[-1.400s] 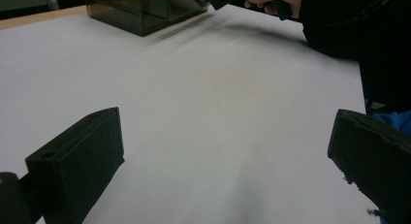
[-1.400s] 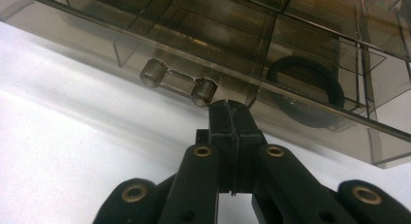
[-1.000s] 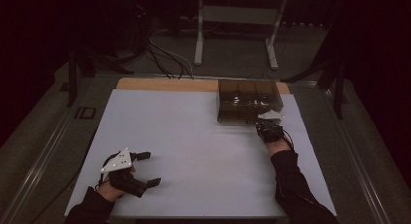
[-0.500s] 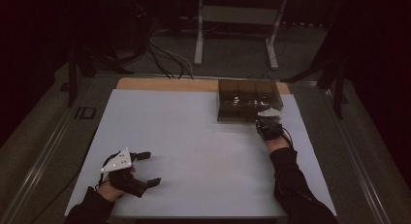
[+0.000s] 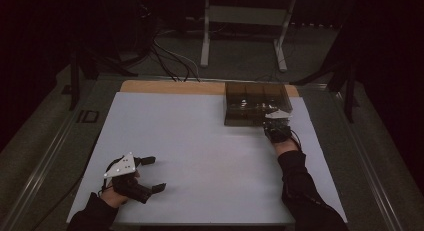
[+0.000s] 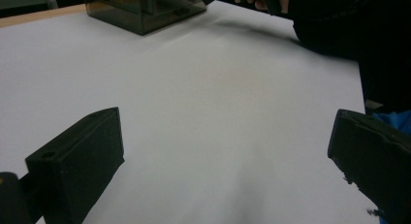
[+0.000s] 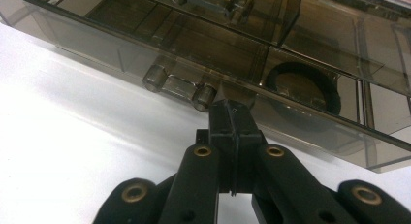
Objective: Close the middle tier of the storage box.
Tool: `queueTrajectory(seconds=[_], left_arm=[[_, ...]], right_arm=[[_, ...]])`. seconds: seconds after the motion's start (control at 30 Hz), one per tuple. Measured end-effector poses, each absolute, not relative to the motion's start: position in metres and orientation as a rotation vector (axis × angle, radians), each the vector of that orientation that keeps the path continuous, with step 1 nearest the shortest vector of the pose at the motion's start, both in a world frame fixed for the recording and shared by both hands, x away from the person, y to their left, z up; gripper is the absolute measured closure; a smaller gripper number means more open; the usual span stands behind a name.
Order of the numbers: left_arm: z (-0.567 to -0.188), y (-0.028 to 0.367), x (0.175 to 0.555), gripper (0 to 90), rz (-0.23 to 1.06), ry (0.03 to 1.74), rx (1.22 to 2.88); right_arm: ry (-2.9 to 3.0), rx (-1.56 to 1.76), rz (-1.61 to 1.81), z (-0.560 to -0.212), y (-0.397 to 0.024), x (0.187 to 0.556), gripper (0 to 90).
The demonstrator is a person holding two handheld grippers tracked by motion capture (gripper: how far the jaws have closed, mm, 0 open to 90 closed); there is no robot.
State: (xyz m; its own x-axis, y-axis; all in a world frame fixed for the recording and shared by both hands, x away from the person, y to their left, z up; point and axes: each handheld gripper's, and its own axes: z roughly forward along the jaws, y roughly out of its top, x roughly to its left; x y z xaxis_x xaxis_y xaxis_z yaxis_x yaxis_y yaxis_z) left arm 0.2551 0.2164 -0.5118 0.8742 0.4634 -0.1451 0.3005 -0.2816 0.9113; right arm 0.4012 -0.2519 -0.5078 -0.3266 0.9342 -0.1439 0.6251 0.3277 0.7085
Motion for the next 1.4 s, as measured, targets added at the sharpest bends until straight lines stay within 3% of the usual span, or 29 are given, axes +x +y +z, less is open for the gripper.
queueTrajectory(seconds=[1.4], left_arm=[[-0.513,0.216,0.255,1.0,0.172,0.569,1.902]], right_arm=[[2.033,1.381,0.754,-0.506,-0.25,0.419,90.0]])
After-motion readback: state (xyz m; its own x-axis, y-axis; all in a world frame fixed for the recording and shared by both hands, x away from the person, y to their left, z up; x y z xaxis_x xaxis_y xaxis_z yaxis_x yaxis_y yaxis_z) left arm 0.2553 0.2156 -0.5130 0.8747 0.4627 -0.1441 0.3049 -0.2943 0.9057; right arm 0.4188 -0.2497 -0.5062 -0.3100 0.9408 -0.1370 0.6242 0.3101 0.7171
